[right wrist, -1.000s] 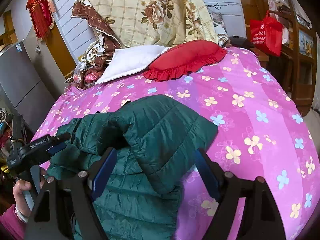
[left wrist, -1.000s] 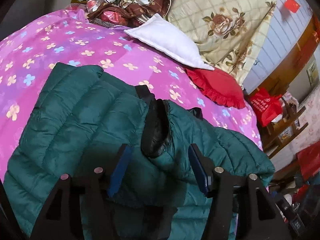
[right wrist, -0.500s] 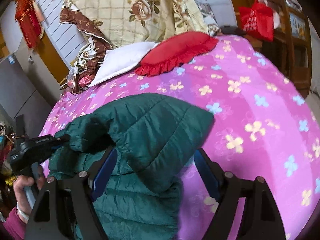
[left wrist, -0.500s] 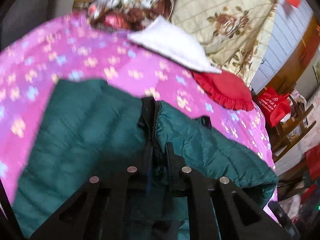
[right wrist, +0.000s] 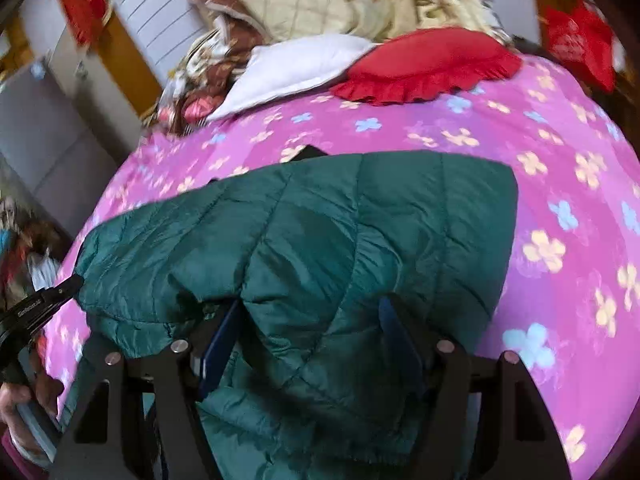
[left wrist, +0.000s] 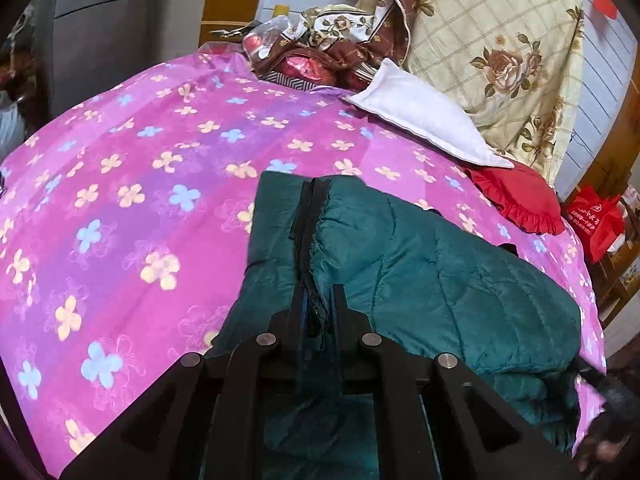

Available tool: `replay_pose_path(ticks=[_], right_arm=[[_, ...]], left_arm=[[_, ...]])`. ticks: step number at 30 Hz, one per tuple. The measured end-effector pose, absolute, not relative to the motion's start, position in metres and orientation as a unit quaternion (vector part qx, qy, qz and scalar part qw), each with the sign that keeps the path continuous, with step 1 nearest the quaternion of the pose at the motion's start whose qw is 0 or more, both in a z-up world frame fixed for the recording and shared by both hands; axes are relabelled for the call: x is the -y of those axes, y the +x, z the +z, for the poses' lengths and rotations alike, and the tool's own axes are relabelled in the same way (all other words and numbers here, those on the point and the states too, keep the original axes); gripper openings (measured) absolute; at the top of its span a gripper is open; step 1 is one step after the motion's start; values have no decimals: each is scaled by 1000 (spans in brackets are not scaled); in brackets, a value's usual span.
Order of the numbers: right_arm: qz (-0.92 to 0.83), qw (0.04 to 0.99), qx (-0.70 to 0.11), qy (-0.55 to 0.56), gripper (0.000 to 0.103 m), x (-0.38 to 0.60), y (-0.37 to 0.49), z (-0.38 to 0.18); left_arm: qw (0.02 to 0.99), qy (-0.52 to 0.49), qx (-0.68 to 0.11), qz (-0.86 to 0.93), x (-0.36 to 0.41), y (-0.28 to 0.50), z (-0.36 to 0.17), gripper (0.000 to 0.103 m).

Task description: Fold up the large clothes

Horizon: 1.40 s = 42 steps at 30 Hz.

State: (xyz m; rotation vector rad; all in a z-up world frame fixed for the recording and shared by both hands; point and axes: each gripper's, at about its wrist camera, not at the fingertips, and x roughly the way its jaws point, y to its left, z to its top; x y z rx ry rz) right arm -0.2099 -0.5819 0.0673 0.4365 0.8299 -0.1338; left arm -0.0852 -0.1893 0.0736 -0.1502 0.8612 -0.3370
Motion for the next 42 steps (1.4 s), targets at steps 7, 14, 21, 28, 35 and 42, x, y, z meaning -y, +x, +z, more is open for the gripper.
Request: replay_pose_path(ticks=[7,14,21,28,35,42], right_arm=[[-111,894,-361,243,83,627,-263,103],[-125,855,-389,320,82,655,-234,59],[-208,869,-401,205,38,652,-202,58],[-217,869,-386,221,48,656,-231,78],[-127,901,-368,193,61,598,-246,114],[-107,892,-425,110,62,551,-203,68]], left_arm=[[902,-48,-394,-169,187,-91,82,0],[899,-25,-404,-165,198,-90,72,0],[892,14,-414,-180,219,-98,59,0],[893,14,-410,-183,205,-100,79,11],[908,0,-379,-179,203,-99,98,17],[892,38,-425,-153,236,-70,59,17]])
